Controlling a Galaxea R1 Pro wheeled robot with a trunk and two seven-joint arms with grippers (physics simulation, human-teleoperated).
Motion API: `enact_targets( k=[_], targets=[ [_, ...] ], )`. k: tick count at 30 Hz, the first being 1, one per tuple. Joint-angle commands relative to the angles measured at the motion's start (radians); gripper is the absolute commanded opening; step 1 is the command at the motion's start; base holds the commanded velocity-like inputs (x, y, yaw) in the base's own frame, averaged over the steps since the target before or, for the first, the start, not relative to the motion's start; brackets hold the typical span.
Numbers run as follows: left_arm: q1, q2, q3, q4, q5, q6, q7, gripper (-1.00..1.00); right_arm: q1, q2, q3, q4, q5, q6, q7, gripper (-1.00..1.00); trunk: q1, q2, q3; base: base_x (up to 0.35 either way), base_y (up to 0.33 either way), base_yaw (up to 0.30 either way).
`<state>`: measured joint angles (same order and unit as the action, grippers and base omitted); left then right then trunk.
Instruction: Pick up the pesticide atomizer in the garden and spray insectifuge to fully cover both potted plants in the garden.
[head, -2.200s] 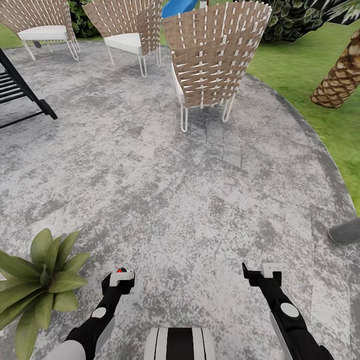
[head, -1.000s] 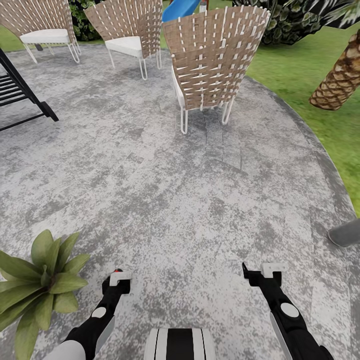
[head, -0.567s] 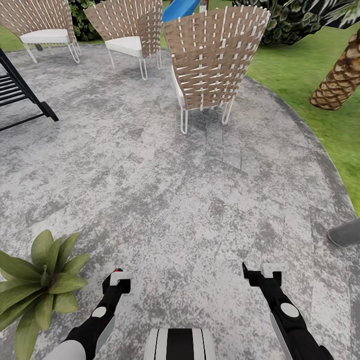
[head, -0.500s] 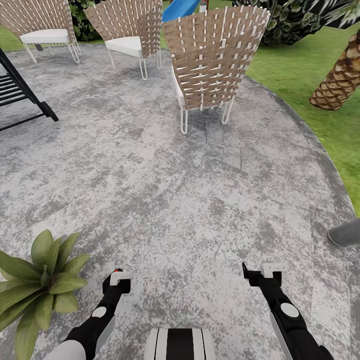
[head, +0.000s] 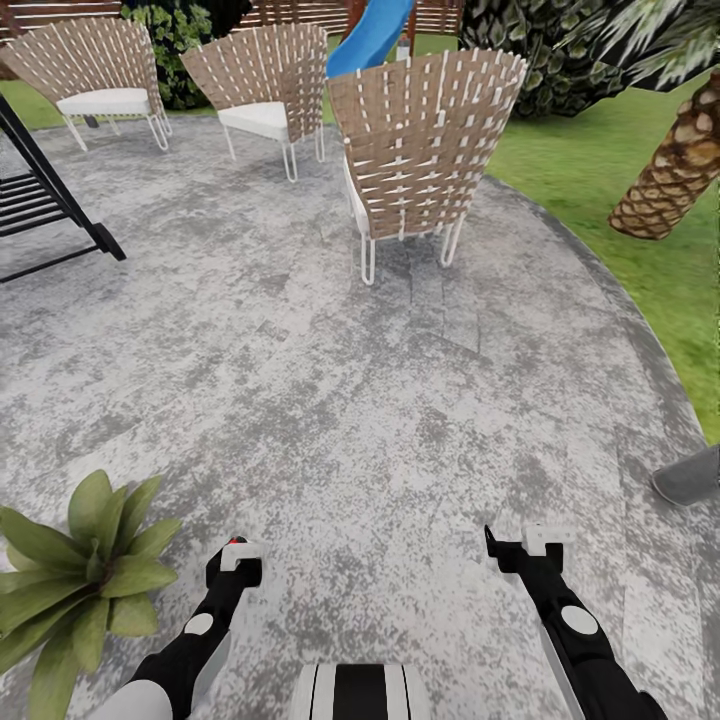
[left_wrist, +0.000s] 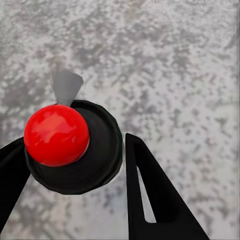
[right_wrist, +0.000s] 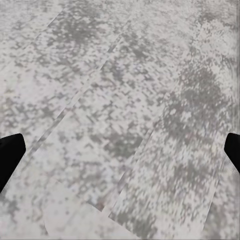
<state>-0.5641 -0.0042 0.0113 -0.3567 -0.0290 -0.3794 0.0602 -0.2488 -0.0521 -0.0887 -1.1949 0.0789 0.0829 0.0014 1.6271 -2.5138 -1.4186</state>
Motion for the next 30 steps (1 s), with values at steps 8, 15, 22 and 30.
enact_targets(
  k=[8,15,22,30],
  targets=[
    [0.000,0.000,0.001,0.007,-0.003,0.000,0.004,-1.00,0.000,-0.001,0.000,-0.004,0.008,0.005,0.000,1.00,-0.004,0.002,0.030,0.000,0.000,0.000],
    [0.000,0.000,0.000,0.007,-0.003,0.004,0.003,-1.00,0.000,-0.001,0.000,-0.006,0.007,0.002,0.000,1.00,-0.007,0.003,0.058,0.000,0.000,0.000],
    [0.000,-0.008,-0.001,0.010,-0.003,0.011,0.001,-1.00,0.002,0.003,0.001,-0.008,0.007,-0.020,-0.003,1.00,-0.010,0.005,0.085,0.000,0.000,0.000],
    [0.001,-0.017,-0.001,0.011,-0.004,0.013,-0.017,-1.00,0.073,0.001,-0.096,-0.003,0.009,-0.066,0.002,1.00,-0.014,0.007,0.124,0.000,0.000,-0.079]
  ],
)
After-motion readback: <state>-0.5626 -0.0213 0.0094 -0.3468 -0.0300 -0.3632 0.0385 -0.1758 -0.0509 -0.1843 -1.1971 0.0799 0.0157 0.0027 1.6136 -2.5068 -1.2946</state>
